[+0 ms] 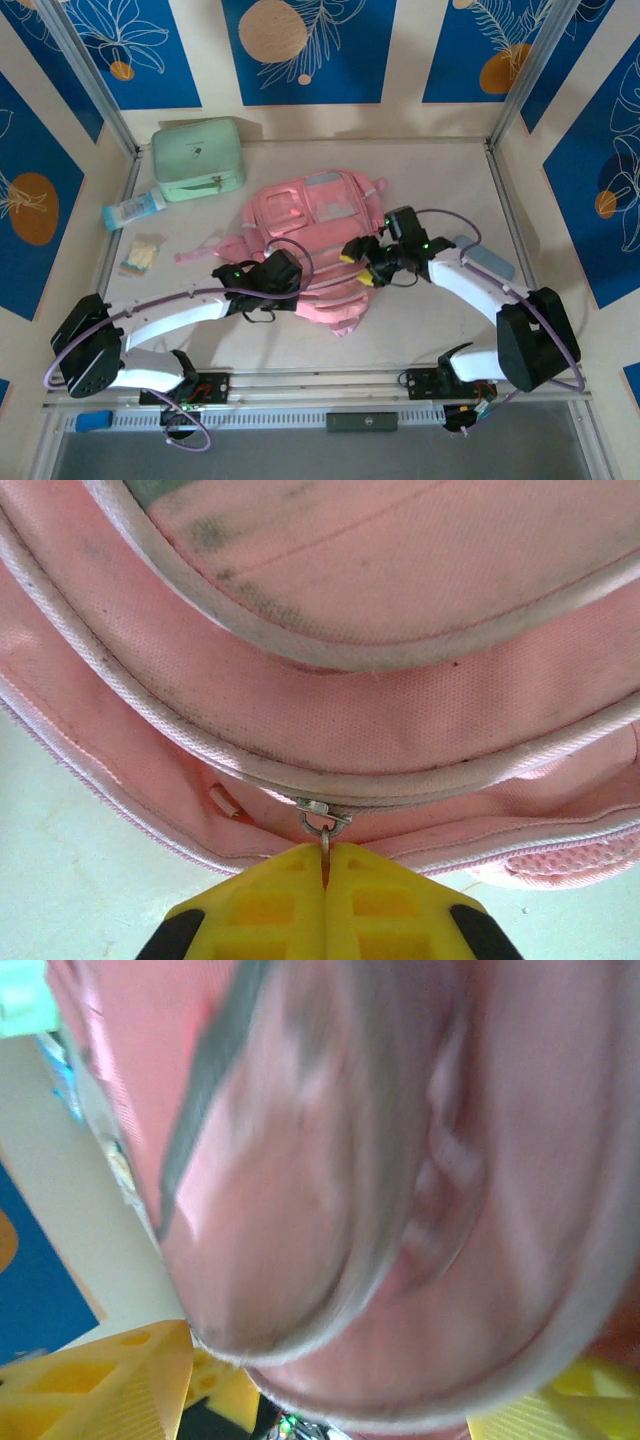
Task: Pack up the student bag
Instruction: Unzip the student bag at the center of the table.
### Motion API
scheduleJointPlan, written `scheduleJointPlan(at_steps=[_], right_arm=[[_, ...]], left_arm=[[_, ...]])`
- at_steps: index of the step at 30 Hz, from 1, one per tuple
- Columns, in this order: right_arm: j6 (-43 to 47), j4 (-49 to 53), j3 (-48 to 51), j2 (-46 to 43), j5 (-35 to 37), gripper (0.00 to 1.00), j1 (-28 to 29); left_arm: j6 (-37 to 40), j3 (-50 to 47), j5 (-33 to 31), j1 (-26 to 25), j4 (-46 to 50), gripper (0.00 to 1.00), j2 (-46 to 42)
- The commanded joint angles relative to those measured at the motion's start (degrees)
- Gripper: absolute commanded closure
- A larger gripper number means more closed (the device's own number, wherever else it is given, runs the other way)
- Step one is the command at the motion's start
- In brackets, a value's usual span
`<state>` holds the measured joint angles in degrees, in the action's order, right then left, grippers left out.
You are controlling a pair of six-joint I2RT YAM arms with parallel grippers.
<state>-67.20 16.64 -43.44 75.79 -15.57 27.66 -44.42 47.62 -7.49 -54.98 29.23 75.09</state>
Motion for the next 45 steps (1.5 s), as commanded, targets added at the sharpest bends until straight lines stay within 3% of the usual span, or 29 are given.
scheduleJointPlan(at_steps=[1,6,9,15,18,26,30,33,40,42,45], right_arm=[[-8.62,-6.59,0.89,-1.45,6.37,0.30,5.71],[-7.75,-5.45,-3.16,3.00,12.91,0.42,8.26],[-6.21,-7.63,-4.08,4.92,12.24,0.53,7.51],[-3.86,-4.37,-4.14,1.14,14.73,0.92,5.72],[-2.24,-2.49,-3.42,-1.69,11.84,1.00,2.12],[3.04,2.47,-2.09,-6.54,3.36,1.00,-7.06],[5.15,1.37,-3.18,-3.05,-0.30,1.00,-5.16],[6.87,4.90,-4.41,-2.24,1.29,1.00,-4.78],[11.07,2.82,-1.80,-2.97,1.02,1.00,-4.63],[12.72,2.25,-2.03,-3.65,0.61,0.88,-4.63],[16.55,7.21,-4.67,-4.93,3.10,0.56,-4.74]], left_arm=[[1.18,0.29,1.69,0.22,-0.88,1.00,0.06],[0.83,-0.65,0.44,0.23,-1.13,1.00,-0.62],[0.92,-0.93,0.36,0.31,-1.19,1.00,-1.47],[1.27,-1.47,-1.79,0.48,1.85,1.00,-4.11],[1.48,-2.44,-3.22,1.54,4.28,1.00,-5.66],[6.06,-7.52,-1.34,11.88,3.58,1.00,-9.65],[8.71,-8.25,0.33,14.77,-1.14,1.00,-8.50],[10.23,-6.03,-0.42,18.11,0.82,1.00,-4.13],[8.69,-6.32,-0.35,18.89,-2.89,1.00,-4.91],[8.39,-6.94,3.71,18.69,-5.55,1.00,-6.06],[8.30,-8.01,7.86,18.63,-6.74,0.79,-8.43]])
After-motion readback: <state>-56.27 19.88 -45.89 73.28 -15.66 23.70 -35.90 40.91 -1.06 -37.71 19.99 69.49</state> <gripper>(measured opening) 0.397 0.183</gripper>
